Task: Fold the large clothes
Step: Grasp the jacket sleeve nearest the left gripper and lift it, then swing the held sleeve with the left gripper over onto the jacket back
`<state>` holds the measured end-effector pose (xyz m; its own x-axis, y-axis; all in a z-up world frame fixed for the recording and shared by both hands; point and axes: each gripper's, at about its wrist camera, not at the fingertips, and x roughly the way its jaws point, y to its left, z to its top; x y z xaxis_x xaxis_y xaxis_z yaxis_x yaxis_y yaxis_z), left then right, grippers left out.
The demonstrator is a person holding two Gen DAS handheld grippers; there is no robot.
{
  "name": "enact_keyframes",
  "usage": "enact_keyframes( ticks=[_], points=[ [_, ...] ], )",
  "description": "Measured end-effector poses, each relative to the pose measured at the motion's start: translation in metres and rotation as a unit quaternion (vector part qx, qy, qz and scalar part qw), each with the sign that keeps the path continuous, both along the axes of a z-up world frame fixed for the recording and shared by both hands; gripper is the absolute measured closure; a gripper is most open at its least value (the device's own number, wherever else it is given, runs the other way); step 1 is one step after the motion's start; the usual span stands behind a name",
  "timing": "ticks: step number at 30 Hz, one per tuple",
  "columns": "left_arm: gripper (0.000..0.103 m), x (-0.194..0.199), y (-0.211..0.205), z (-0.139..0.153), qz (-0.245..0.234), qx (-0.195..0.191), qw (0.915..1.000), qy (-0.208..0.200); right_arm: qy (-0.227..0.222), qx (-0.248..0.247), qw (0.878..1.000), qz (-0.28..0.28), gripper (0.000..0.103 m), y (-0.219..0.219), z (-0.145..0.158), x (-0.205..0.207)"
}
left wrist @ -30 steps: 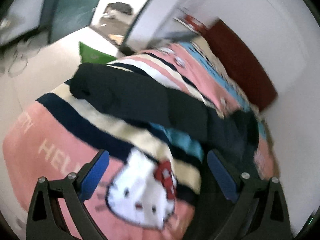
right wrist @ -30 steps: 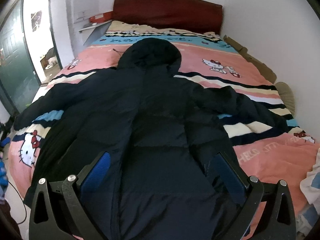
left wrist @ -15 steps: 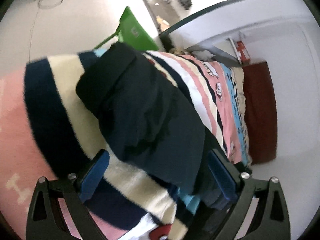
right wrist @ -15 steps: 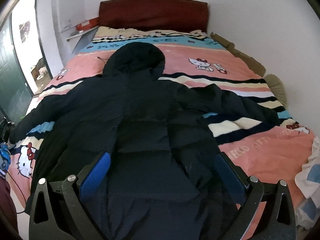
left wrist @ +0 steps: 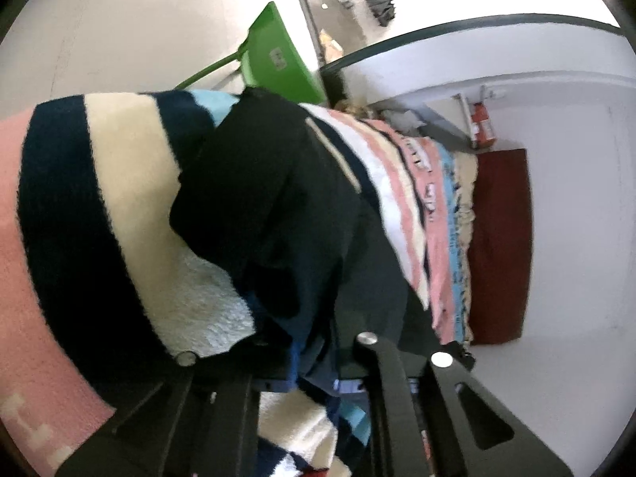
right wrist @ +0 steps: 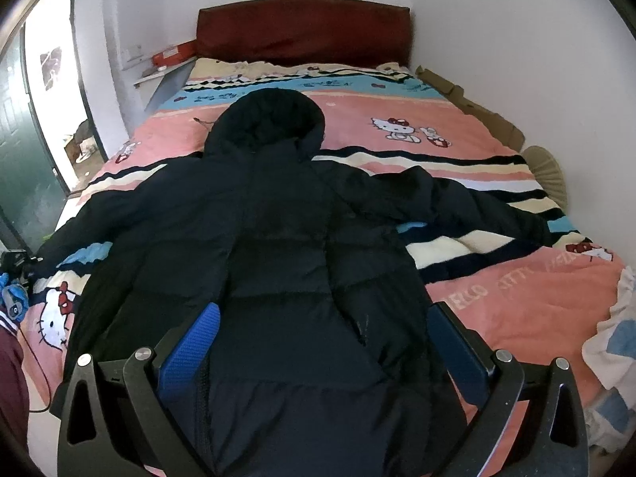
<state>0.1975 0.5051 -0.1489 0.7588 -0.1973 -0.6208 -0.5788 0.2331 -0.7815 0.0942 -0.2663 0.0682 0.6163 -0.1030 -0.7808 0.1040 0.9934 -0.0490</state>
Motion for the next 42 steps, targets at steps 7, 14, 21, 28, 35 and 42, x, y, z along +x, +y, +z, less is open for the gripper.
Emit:
enact_keyframes(
  ticks=[7,14,21,28,35,42],
  points=[
    [0.097,-0.004,-0.005,0.035,-0.012,0.026,0.9971,-0.07,-0.012,0.009,1.0,0.012,0.001,0.001,0.005,0.001],
    [0.098,-0.01,-0.009,0.054,-0.025,0.045,0.9942,-0.095,-0.01,0.021,1.0,0.008,0.001,-0.009,-0.001,-0.002],
    [0.098,-0.004,-0.029,0.092,-0.049,0.078,0.9882,-0.122,-0.015,0.034,0.999,-0.003,0.001,-0.026,-0.006,-0.006],
    [0.098,0.016,-0.079,0.145,-0.09,0.119,0.9777,-0.148,-0.028,0.043,0.999,0.001,0.001,-0.039,-0.007,-0.014],
    [0.098,0.044,-0.16,0.204,-0.153,0.165,0.958,-0.178,-0.046,0.045,0.998,0.002,0.001,-0.06,-0.007,-0.025],
    [0.099,0.074,-0.267,0.246,-0.231,0.193,0.9314,-0.205,-0.059,0.062,0.996,-0.026,0.001,-0.106,-0.009,-0.037]
  ],
)
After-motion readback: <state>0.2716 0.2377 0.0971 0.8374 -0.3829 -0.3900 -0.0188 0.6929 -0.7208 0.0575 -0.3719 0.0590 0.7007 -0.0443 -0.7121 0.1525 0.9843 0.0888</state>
